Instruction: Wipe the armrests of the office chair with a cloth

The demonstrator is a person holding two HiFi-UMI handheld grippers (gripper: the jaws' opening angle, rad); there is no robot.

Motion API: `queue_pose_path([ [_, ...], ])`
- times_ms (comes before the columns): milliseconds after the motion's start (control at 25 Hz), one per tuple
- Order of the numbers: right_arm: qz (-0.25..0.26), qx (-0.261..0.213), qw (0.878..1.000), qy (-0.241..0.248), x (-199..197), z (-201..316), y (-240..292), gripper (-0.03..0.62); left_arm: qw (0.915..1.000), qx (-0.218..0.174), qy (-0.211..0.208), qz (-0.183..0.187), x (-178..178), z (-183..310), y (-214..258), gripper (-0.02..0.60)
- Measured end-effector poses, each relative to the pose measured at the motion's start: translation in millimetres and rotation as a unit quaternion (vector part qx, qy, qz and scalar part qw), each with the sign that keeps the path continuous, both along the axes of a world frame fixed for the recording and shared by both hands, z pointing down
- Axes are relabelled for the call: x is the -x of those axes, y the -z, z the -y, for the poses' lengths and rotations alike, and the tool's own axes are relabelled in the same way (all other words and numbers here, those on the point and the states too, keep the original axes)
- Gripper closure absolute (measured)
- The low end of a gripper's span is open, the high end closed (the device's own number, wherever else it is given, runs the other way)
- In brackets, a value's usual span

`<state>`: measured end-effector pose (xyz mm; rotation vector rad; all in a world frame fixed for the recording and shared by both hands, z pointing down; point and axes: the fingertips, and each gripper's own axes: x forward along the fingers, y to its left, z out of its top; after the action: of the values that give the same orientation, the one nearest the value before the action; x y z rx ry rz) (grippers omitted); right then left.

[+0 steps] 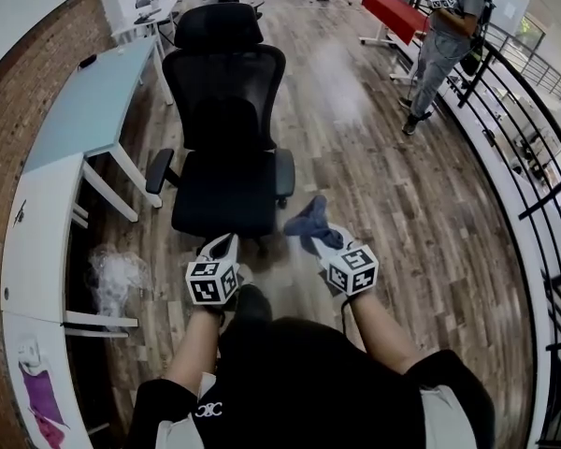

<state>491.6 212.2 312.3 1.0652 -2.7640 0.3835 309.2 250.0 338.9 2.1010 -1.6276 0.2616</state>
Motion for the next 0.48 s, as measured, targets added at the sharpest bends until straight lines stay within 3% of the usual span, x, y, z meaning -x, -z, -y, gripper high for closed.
queue_pose_path([
  [480, -0.019, 0.014, 1.0, 0.016, 38.2, 72.0, -17.6, 0.548, 0.9997, 0.011, -0.006, -0.022, 23.3, 80.1, -15.2, 0.575],
])
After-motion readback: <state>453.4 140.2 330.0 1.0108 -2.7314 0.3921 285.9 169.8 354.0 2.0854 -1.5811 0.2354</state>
